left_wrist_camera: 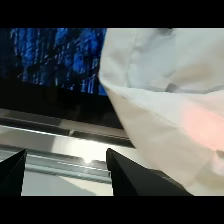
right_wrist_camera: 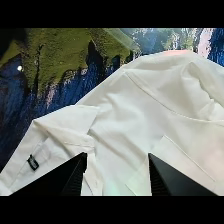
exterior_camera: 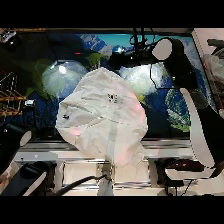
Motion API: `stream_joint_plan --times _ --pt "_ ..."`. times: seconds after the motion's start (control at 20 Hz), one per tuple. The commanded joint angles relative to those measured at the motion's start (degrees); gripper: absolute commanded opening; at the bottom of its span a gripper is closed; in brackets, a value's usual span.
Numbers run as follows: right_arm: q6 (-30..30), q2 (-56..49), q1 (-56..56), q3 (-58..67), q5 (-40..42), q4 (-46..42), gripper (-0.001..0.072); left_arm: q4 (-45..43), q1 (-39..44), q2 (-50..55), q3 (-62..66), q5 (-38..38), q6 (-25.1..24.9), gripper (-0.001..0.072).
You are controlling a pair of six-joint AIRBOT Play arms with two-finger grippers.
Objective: Fold the clothes and pants, and hang the long-sleeved shirts on hangers.
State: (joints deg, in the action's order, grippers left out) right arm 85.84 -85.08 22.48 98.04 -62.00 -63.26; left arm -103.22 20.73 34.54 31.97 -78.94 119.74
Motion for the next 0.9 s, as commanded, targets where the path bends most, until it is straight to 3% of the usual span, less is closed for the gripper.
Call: stream_joint_plan --times 0.0,0.25,0.35,0.55,0.85 --pt "0.0 0.0 0.1 0.0 -0.4 0.0 0.0463 -3.1 -1.0 0.0 -1.0 -1.9 1.6 0.0546" --pt "0.0 0.0 0.1 0.0 0.1 0.0 0.0463 -0.4 -4.0 0.0 -1.0 -1.0 -0.8 0.0542" --pt "0.0 0.0 0.1 0.0 0.1 0.0 0.0463 4.0 -4.3 0.1 -2.1 1.9 -3.3 0.0542" --pt "0.0 0.0 0.1 0.0 0.1 0.1 0.0463 11.4 -4.3 0.2 -5.1 9.7 -3.7 0.0551" --pt "0.0 0.0 0.1 0.0 0.9 0.2 0.0463 12.5 -4.3 2.0 -6.4 13.0 -5.2 0.0572"
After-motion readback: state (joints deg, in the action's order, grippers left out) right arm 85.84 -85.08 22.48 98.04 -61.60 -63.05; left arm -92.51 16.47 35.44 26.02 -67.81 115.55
